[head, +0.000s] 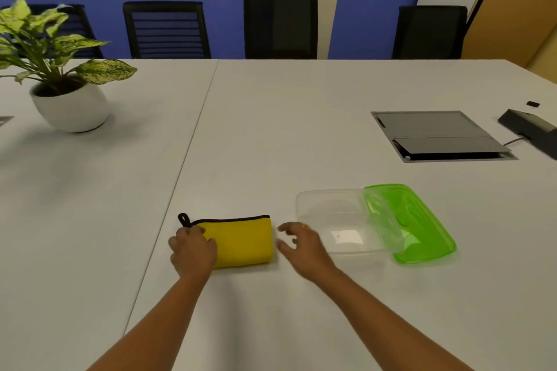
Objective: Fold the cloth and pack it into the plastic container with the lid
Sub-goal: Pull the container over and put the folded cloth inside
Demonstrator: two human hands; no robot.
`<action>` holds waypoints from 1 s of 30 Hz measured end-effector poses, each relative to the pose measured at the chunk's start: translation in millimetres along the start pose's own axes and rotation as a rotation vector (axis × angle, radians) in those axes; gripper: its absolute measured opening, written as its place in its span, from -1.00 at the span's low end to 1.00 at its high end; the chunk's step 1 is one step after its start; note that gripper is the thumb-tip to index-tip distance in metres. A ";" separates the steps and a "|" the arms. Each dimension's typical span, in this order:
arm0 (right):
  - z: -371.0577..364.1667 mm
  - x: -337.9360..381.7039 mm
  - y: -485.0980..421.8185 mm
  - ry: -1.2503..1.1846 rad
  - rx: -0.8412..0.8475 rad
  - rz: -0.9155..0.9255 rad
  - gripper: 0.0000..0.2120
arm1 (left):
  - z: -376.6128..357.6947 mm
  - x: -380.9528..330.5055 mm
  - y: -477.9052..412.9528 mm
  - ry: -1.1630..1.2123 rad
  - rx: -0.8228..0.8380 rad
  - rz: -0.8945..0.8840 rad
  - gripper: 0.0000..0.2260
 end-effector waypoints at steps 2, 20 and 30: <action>-31.9 -3.4 -5.7 0.083 0.146 -0.069 -0.57 | 5.9 16.1 -4.9 0.008 0.011 0.075 -0.62; -79.9 -43.7 -40.3 -0.192 0.094 -0.670 -0.65 | -21.6 61.8 -46.4 0.304 0.384 0.445 -0.73; -84.0 -47.0 -42.7 -0.261 0.104 -0.675 -0.66 | -25.1 67.2 -42.7 0.392 0.513 0.544 -0.44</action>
Point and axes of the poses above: each hand's wrist, its own y-axis away from the middle knuckle, its own z-axis out of the back of the hand, x = y × z, the point moved 8 cm from there along -y, towards the middle knuckle, and after that the axes turned 5 degrees about -x, right-handed, at the moved point
